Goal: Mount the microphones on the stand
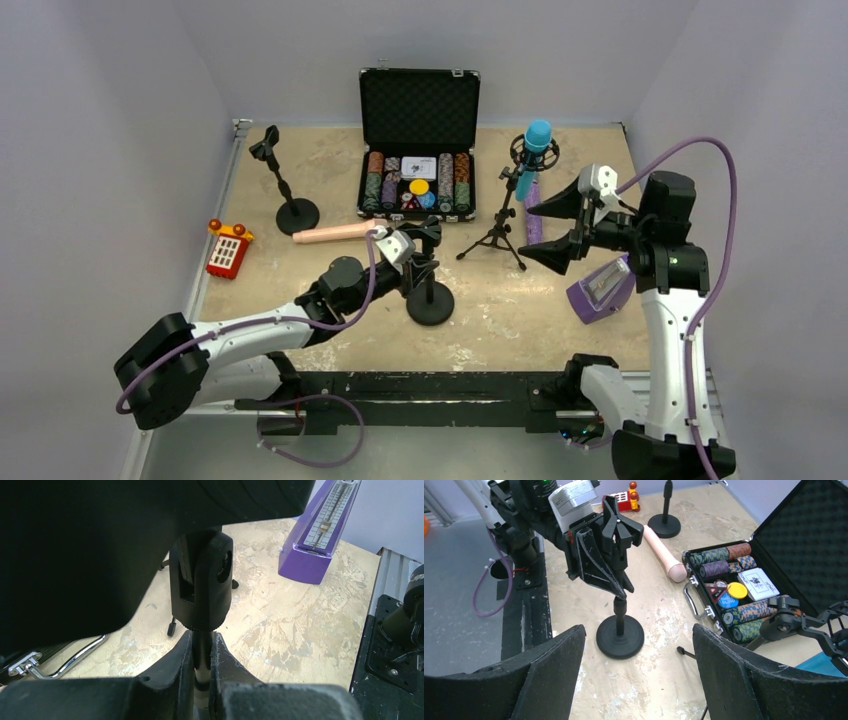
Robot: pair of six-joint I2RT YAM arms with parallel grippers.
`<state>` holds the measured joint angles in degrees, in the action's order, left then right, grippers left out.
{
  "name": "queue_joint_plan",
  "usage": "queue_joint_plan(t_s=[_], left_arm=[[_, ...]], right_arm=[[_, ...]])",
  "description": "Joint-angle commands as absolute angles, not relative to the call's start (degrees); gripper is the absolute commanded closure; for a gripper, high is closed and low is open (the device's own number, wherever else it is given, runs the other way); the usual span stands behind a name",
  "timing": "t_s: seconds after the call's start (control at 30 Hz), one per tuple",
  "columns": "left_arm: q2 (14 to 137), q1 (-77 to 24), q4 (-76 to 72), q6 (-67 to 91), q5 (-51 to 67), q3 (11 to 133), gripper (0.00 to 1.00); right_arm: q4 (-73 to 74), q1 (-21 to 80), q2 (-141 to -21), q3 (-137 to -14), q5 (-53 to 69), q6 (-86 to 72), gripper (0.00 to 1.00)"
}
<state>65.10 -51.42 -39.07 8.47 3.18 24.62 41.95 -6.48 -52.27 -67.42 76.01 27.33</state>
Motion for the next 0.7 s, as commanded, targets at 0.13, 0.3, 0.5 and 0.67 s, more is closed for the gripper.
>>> queue_joint_plan(t_s=[0.13, 0.3, 0.5, 0.67], left_arm=[[65.7, -50.9, -38.1, 9.6, 5.1, 24.0, 0.93], [63.0, -50.8, -33.2, 9.6, 5.7, 24.3, 0.61], [56.6, -50.8, -25.7, 8.6, 5.4, 24.9, 0.29], [48.8, -50.8, -16.7, 6.5, 3.8, 25.2, 0.18]], right_arm=[[43.3, -5.2, -52.1, -66.3, 77.0, 31.2, 0.18], [42.9, -5.1, -51.9, -65.5, 77.1, 31.2, 0.18], [42.9, -5.1, -51.8, -65.4, 77.1, 31.5, 0.18], [43.6, -5.1, -51.8, -65.7, 77.3, 32.2, 0.18]])
